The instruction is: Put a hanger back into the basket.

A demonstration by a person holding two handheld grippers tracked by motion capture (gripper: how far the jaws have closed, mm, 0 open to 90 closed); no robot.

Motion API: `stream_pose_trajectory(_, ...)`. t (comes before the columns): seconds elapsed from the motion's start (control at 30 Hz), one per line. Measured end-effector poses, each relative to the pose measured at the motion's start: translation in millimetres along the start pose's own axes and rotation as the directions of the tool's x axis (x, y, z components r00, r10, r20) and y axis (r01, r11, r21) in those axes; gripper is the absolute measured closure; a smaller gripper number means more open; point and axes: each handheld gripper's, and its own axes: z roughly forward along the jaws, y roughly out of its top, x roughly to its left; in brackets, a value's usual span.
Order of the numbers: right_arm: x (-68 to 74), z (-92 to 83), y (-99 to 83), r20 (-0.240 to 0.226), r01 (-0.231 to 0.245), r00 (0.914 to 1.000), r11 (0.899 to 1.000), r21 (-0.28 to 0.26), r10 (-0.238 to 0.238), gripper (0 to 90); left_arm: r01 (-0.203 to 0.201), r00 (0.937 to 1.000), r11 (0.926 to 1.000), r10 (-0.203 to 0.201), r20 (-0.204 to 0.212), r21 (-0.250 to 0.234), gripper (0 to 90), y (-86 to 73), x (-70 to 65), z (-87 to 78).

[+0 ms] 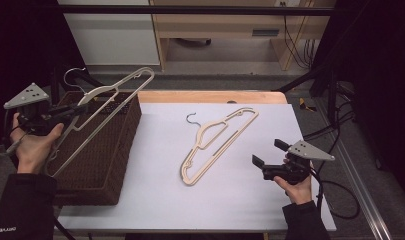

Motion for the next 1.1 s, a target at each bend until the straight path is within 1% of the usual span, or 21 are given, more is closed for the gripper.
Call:
stream_pose_trajectory(0.03,-0.1,0.1,0.0,0.003,0.001,1.0000,1.000,0.000,-0.001,2.5,0.008,1.0000,1.0000,-0.008,-0.003,0.001,85.8,-3.0,3.6,-0.7)
stream_pose_trajectory(0.2,-0.2,-0.4,0.2,0.000,0.002,1.0000,1.000,-0.004,-0.002,2.6,0.005,0.9997,0.9996,-0.005,-0.022,0.026,85.8,-20.4,23.5,-4.4)
stream_pose_trajectory(0.3,-0.2,0.1,-0.1,0.001,0.001,1.0000,1.000,-0.003,-0.001,2.6,0.004,0.9990,0.9989,-0.002,-0.044,0.046,85.8,-30.0,33.2,-6.0)
stream_pose_trajectory(0.4,-0.1,1.1,-0.4,-0.001,0.001,1.0000,1.000,0.000,-0.001,2.7,0.027,0.9983,0.9979,-0.024,-0.053,0.059,85.8,-39.1,42.7,-6.1)
stream_pose_trajectory(0.43,0.1,1.2,-0.5,-0.002,0.000,1.0000,1.000,0.003,0.000,2.6,0.041,0.9978,0.9975,-0.038,-0.054,0.058,85.8,-42.2,45.0,-5.3)
stream_pose_trajectory(0.5,0.3,1.5,-0.6,-0.002,0.003,1.0000,1.000,0.004,-0.003,2.7,0.053,0.9972,0.9961,-0.049,-0.057,0.071,85.8,-48.7,48.2,-3.7)
stream_pose_trajectory(0.57,-0.2,1.2,-0.5,-0.002,0.002,1.0000,1.000,0.004,-0.002,2.7,0.054,0.9969,0.9943,-0.048,-0.061,0.092,85.8,-55.0,49.3,-1.1)
stream_pose_trajectory(0.63,-0.7,1.2,-0.8,0.002,0.000,1.0000,1.000,0.001,0.000,2.7,0.052,0.9968,0.9913,-0.045,-0.067,0.121,85.8,-62.1,49.7,1.9)
stream_pose_trajectory(0.7,-0.9,1.2,-1.1,0.002,0.000,1.0000,1.000,0.001,0.000,2.7,0.061,0.9962,0.9880,-0.052,-0.071,0.142,85.8,-69.5,50.2,4.5)
stream_pose_trajectory(0.83,-0.2,2.2,-1.4,0.000,0.001,1.0000,1.000,0.006,-0.001,2.8,0.095,0.9938,0.9806,-0.083,-0.074,0.171,85.7,-83.2,52.4,10.7)
stream_pose_trajectory(0.97,-0.1,2.9,-1.7,0.000,0.001,1.0000,1.000,0.011,-0.001,2.8,0.124,0.9903,0.9682,-0.107,-0.089,0.218,85.5,-94.2,54.4,20.4)
stream_pose_trajectory(1.07,0.0,3.1,-1.9,0.000,0.004,1.0000,1.000,0.010,-0.004,2.9,0.156,0.9860,0.9559,-0.136,-0.096,0.248,85.1,-100.4,55.0,26.9)
stream_pose_trajectory(1.1,0.0,3.1,-1.9,0.000,0.003,1.0000,1.000,0.010,-0.003,2.9,0.162,0.9846,0.9539,-0.140,-0.105,0.253,84.9,-102.3,55.0,29.1)
